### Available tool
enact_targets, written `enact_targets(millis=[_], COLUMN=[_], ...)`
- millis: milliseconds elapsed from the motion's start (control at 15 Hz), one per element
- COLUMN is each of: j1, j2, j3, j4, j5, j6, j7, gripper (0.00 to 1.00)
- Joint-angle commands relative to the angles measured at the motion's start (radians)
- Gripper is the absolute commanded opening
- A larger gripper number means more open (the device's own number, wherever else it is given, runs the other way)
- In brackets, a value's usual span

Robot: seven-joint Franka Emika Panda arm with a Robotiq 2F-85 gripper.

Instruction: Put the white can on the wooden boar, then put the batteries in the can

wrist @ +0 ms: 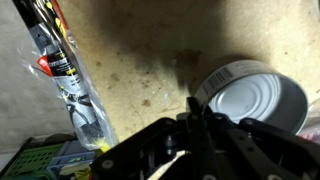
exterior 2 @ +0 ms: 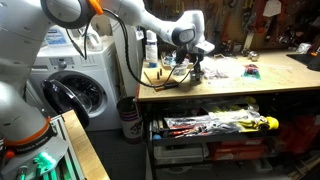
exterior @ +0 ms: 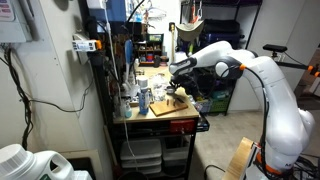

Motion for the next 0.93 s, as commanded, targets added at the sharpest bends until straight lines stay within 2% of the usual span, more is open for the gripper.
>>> enact_targets(millis=[0, 133, 533, 600, 867], j1=[-0.047, -0.073, -0.051, -0.053, -0.046], j2=[-0.106, -0.183, -0.422, -0.319, -0.4], j3=[0.005, 0.024, 0.023, 0.011, 0.016], j4=[-0.084, -0.143, -0.405, -0.27, -0.368], j5=[0.05, 0.063, 0.0, 0.022, 0.018], j6=[-0.052, -0.109, -0.191, -0.19, -0.195], j7=[-0.13, -0.254, -0.556, -0.484, -0.542], gripper=[0.01, 0.01, 0.01, 0.03, 0.03])
